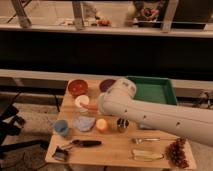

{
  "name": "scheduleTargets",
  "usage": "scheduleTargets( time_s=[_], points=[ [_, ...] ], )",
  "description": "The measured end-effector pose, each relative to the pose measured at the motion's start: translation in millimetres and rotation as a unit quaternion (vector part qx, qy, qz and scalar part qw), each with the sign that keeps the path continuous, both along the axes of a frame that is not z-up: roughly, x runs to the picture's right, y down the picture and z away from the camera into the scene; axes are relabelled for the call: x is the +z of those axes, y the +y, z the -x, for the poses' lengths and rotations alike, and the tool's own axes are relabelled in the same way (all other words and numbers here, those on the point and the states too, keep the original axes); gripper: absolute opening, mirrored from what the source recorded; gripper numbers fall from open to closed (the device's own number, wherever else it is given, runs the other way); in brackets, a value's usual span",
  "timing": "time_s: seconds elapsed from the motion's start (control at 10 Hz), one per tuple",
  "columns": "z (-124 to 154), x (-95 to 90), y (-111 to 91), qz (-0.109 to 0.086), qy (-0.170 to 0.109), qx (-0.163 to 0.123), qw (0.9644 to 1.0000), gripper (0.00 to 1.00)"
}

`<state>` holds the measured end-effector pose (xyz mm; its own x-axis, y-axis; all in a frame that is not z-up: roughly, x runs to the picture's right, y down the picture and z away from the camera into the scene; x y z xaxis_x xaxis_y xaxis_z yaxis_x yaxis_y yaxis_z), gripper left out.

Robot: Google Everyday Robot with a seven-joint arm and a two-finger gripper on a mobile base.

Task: Place pepper in purple bowl

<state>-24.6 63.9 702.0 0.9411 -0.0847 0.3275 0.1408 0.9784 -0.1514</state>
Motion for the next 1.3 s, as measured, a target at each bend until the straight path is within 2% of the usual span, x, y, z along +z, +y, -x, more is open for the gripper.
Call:
scheduleTargets(
  time_s=[0.2, 0.5, 0.8, 1.0, 1.3],
  points=[
    [-9, 6.6, -30, -0.014, -0.002, 0.011, 0.9998, 0.0],
    [-26, 19.7, -57, -0.022, 0.004, 0.016, 0.9996, 0.0],
    [-25, 38.7, -67, -0.032, 0.0, -0.004, 0.9995, 0.0],
    [-25, 57.7, -76, -0.04, 0.002, -0.017, 0.9991, 0.0],
    [-24, 90.2, -93, -0.041, 0.006, -0.027, 0.9988, 0.0]
  ],
)
